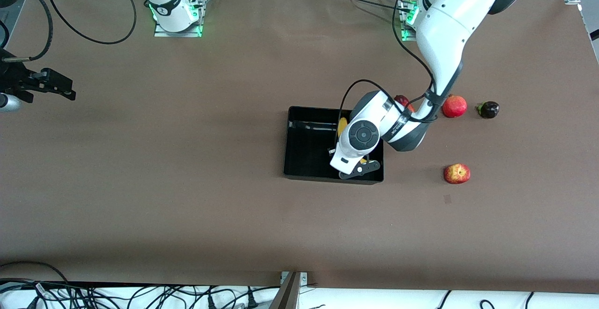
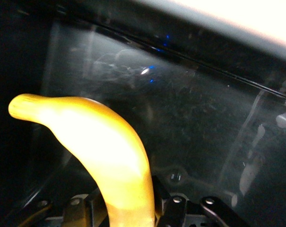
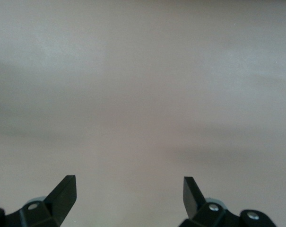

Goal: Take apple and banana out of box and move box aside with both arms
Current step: 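Lift the banana out and lower it beside the apple with the left gripper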

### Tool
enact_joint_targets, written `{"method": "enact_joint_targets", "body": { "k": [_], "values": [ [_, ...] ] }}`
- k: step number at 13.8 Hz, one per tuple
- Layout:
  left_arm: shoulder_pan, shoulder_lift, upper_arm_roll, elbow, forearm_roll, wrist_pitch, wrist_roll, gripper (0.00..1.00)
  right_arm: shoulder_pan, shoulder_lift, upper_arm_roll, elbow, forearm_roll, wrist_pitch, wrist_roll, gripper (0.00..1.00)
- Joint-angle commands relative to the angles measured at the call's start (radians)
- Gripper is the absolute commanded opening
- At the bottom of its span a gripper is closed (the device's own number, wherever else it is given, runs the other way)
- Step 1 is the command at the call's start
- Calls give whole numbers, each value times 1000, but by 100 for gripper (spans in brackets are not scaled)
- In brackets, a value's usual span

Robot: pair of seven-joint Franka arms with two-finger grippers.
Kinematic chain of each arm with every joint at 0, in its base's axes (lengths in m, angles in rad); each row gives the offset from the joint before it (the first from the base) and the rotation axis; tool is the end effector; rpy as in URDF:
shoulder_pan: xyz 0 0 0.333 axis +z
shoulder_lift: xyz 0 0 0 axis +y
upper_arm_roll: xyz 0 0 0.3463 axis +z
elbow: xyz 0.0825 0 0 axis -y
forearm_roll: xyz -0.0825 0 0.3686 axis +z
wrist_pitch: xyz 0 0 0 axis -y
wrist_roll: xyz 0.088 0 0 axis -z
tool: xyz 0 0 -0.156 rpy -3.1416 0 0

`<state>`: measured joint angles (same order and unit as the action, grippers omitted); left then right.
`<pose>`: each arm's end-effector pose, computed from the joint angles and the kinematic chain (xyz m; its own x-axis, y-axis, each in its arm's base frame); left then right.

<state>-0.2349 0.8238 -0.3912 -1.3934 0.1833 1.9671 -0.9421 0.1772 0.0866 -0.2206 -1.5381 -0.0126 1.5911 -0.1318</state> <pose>0.6102 -0.3579 0.2072 0.9254 0.3114 -0.2158 0.3026 -0.9503 -0.0735 0.5665 -0.0215 0.5757 0.9954 0.0887 -0.0354 0.0897 -0.9956 0.0271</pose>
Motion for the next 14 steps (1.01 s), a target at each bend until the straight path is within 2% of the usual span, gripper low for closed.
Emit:
{"method": "enact_joint_targets", "body": {
  "k": [1, 3, 5, 8, 10, 11, 14],
  "values": [
    [46, -32, -61, 123, -1, -218, 32, 0, 4, -2, -3, 13, -9, -17, 1, 100],
    [95, -73, -63, 162, -33, -354, 150, 0, 4, -2, -3, 13, -7, -17, 1, 100],
    [187, -135, -64, 162, -33, -468, 331, 0, 4, -2, -3, 13, -7, -17, 1, 100],
    [366, -166, -52, 151, -13, -537, 660, 0, 4, -2, -3, 13, -7, -17, 1, 100],
    [480, -154, -43, 149, 92, -519, 877, 0, 4, -2, -3, 13, -7, -17, 1, 100],
    [538, -137, -43, 148, 117, -467, 963, 0, 4, -2, -3, 13, -7, -17, 1, 100],
    [632, -82, -2, 137, 130, -292, 1173, 0, 5, -2, -2, 13, -7, -17, 1, 100]
  ]
}}
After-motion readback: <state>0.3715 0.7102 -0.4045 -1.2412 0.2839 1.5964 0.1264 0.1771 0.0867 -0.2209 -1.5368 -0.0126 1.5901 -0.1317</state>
